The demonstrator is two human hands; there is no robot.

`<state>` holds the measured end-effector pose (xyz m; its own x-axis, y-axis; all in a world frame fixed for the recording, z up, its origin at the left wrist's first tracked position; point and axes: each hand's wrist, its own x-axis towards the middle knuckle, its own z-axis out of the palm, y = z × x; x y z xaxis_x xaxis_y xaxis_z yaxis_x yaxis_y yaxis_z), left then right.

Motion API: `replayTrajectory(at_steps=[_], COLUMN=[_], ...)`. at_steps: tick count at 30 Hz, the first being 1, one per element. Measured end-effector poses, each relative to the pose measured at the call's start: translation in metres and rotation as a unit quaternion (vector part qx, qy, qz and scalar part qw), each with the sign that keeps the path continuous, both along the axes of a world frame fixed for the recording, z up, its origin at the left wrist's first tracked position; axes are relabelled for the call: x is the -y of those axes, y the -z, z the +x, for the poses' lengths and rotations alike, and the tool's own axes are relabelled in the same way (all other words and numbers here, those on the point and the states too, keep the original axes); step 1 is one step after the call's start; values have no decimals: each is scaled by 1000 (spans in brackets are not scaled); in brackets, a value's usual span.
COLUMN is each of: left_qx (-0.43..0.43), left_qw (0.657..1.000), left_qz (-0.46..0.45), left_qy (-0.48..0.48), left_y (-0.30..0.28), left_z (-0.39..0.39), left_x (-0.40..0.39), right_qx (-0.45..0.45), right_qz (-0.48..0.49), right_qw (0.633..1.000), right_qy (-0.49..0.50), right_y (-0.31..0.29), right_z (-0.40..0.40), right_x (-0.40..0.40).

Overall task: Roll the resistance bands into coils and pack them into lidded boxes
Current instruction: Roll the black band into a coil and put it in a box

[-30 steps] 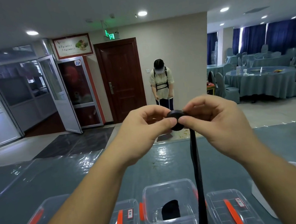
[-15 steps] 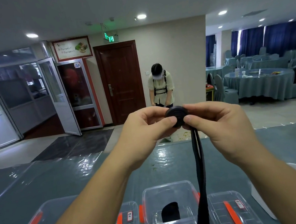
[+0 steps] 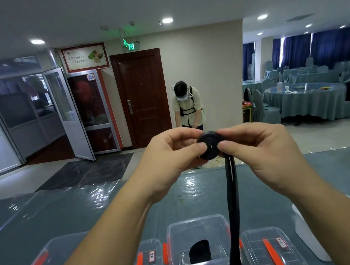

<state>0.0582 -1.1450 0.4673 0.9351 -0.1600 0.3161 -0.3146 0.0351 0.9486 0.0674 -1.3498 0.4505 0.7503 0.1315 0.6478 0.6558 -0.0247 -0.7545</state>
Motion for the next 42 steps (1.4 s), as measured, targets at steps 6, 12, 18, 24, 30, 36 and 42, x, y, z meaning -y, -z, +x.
replayTrajectory(at_steps=[6, 12, 18, 24, 30, 36, 42], left_qx=[-24, -36, 31, 22, 63, 80, 62], left_qw=[999, 997, 999, 998, 997, 987, 996], left_qz=[-38, -68, 37, 58, 41, 136, 66], left_qy=[19, 10, -8, -6, -23, -24, -28], left_y=[-1, 9, 0, 4, 2, 4, 4], left_z=[-1, 3, 5, 4, 9, 13, 9], left_x=[3, 8, 0, 3, 4, 0, 4], right_qx=[18, 8, 19, -2, 8, -15, -1], right_qz=[4, -29, -33, -19, 6, -62, 29], right_qw=[1000, 999, 999, 1000, 1000, 998, 999], right_qy=[0, 20, 8, 4, 2, -3, 15], right_y=[-4, -1, -5, -1, -3, -6, 0], right_z=[-3, -2, 0, 4, 6, 7, 9], right_x=[-2, 1, 0, 3, 1, 5, -1])
